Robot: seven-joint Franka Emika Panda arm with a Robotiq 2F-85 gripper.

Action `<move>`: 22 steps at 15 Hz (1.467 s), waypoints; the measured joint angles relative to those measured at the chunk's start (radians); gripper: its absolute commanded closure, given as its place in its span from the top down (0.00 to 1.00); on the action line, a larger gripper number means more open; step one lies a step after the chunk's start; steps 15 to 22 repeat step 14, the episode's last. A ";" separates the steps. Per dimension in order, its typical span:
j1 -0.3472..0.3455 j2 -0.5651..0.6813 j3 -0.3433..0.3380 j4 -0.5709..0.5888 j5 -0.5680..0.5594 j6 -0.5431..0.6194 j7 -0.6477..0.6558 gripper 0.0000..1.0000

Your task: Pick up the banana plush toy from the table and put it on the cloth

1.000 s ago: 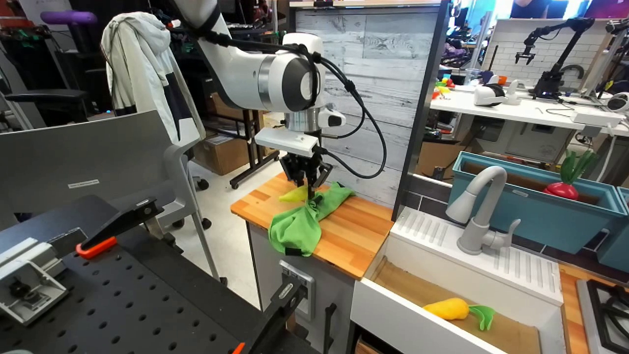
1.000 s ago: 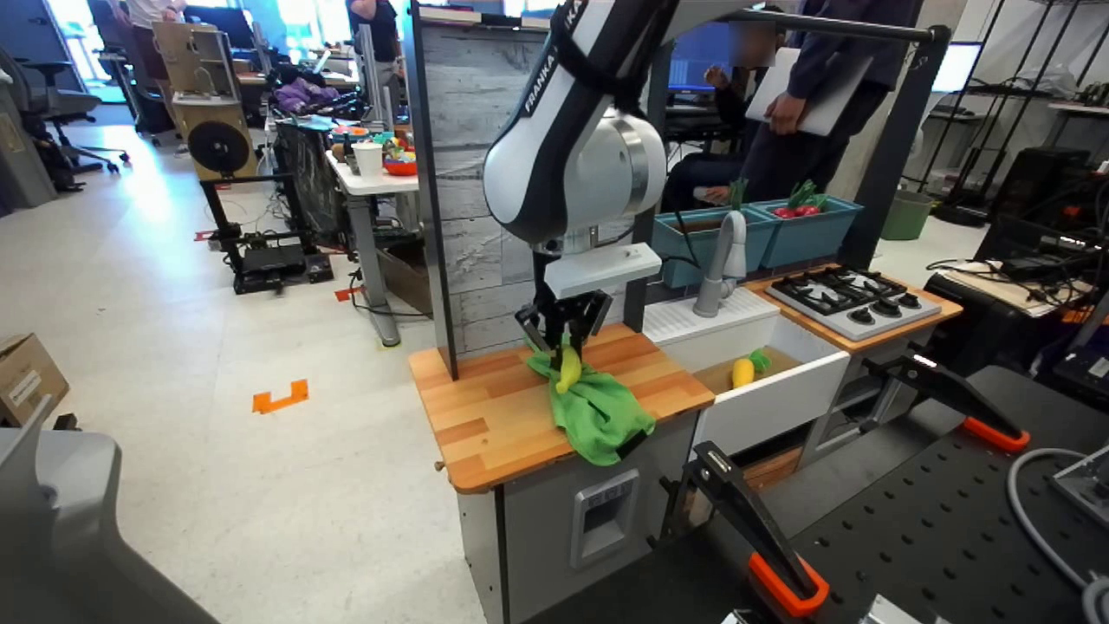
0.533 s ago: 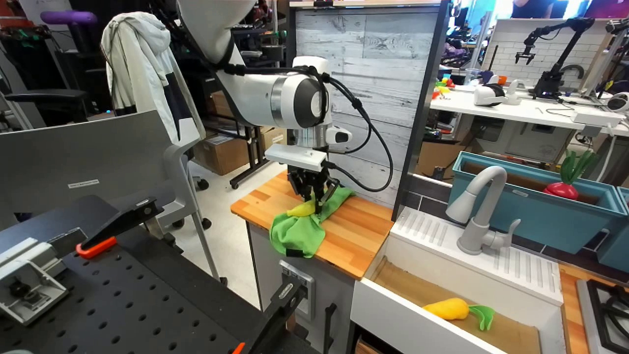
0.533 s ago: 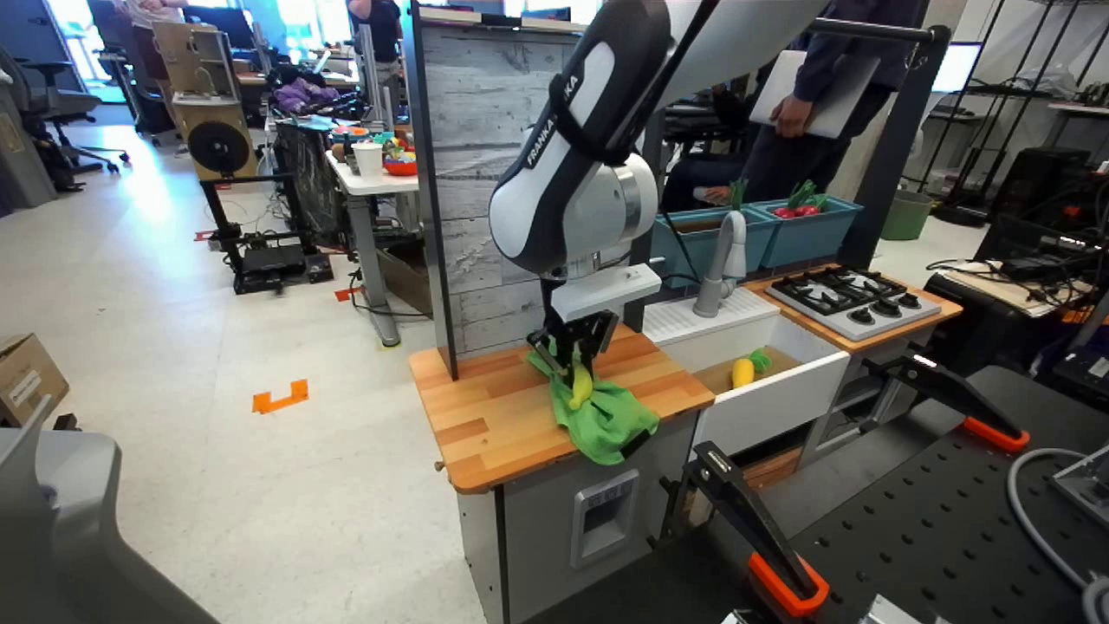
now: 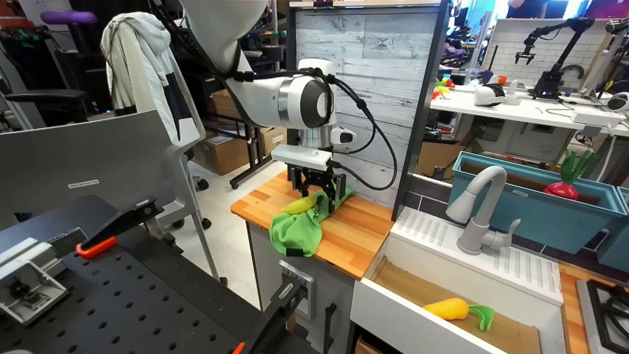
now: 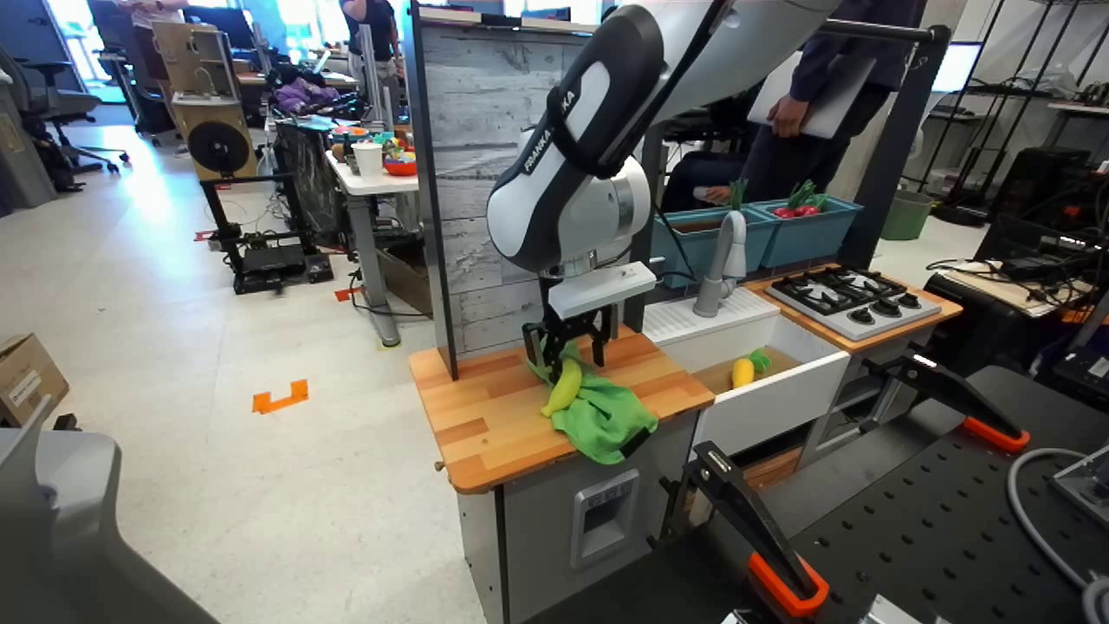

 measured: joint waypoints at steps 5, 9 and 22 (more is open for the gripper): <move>-0.003 0.003 -0.003 0.019 0.000 0.001 0.000 1.00; -0.003 -0.037 -0.004 -0.012 0.000 0.008 -0.005 1.00; -0.002 -0.179 -0.005 -0.166 0.000 0.029 -0.019 1.00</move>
